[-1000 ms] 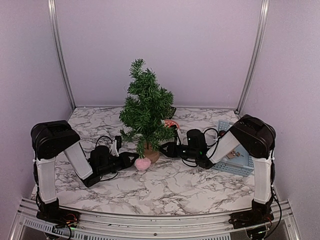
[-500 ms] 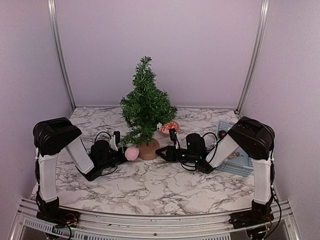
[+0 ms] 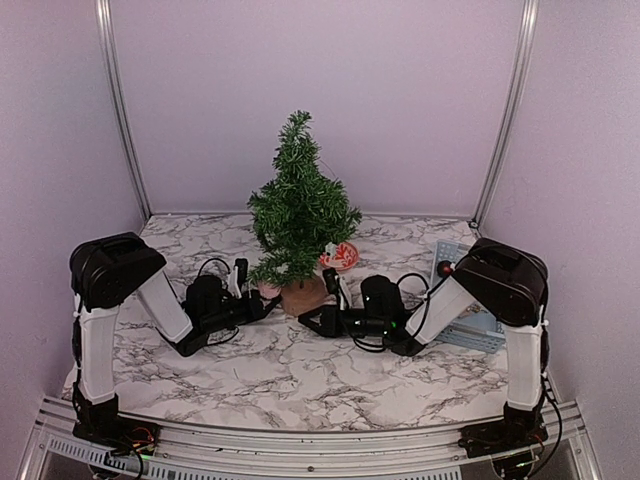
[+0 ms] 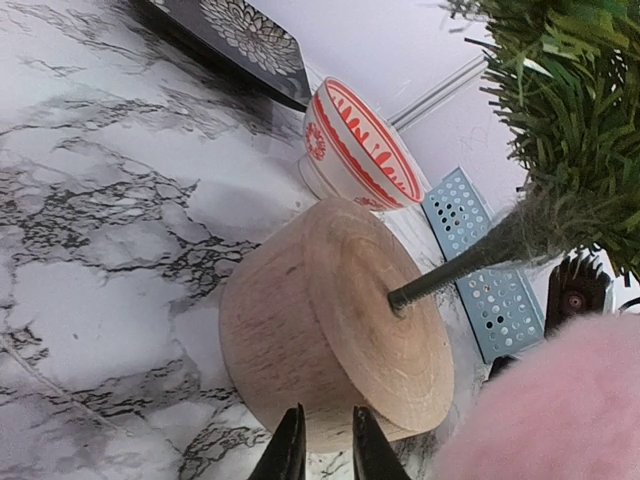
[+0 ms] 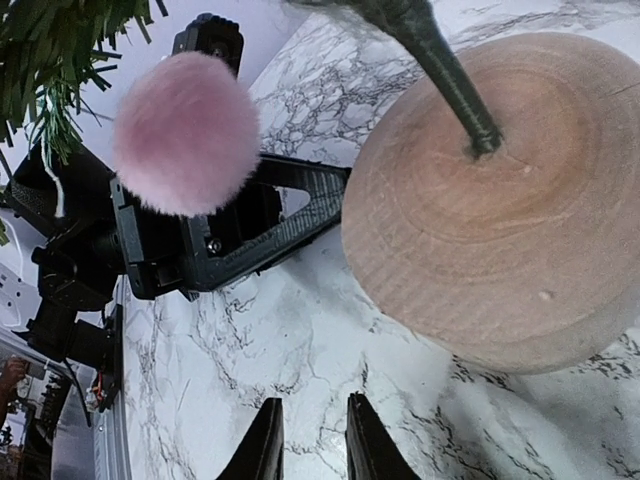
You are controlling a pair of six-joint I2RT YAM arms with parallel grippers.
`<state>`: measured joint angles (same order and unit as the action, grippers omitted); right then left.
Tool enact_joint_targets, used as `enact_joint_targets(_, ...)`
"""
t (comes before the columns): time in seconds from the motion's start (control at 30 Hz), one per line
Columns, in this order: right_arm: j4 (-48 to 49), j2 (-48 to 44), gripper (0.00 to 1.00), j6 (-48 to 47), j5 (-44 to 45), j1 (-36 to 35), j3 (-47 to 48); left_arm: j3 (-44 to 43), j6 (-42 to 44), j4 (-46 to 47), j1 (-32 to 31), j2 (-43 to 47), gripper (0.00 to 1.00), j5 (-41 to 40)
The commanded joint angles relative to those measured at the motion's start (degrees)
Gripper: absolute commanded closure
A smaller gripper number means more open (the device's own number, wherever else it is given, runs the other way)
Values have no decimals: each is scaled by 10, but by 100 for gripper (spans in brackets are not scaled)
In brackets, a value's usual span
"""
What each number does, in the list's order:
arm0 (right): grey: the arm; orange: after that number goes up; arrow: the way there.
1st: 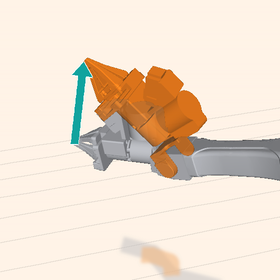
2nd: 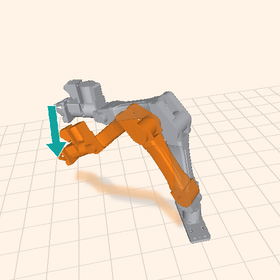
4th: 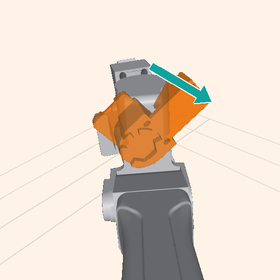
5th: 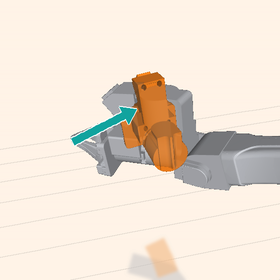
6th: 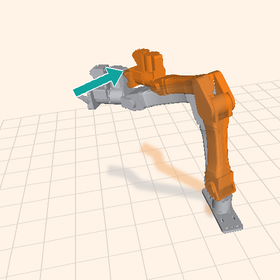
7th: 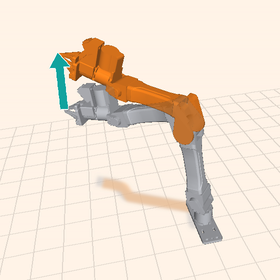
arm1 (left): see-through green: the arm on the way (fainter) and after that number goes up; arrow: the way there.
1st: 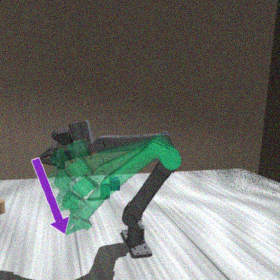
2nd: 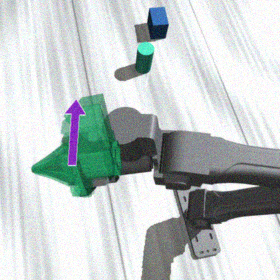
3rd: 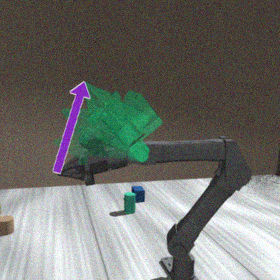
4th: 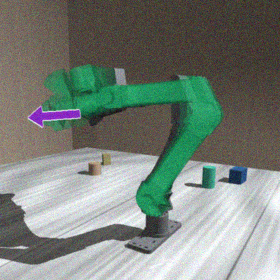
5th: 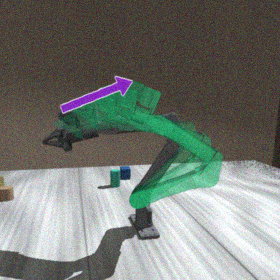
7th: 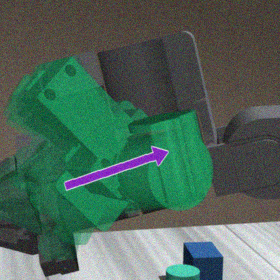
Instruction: Decorate the small christmas tree
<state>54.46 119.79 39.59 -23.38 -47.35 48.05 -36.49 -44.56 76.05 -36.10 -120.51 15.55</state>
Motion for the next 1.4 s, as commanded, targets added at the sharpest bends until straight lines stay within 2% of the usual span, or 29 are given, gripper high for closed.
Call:
enact_joint_targets(0.0, -29, -52, 77, -35, 24, 22, -17, 22, 3, 8, 14, 10, 82, -9)
enact_joint_targets(0.23, -49, -52, 73, -51, 30, 71, -4, 67, -3, 32, 16, 38, 78, -36)
enact_joint_targets(0.53, -75, -1, 68, -69, 38, 86, 73, 133, -10, 61, 16, 69, 75, -72)
enact_joint_targets(0.83, -84, 39, 57, -65, 39, 88, 116, 189, -43, 126, 16, 73, 75, -97)
enact_joint_targets(1.13, -79, 45, 59, -52, 34, 86, 105, 210, -48, 152, 15, 84, 75, -110)
enact_joint_targets(1.37, -96, 7, 57, -70, 99, 88, 84, 217, -36, 137, 15, 104, 75, -116)
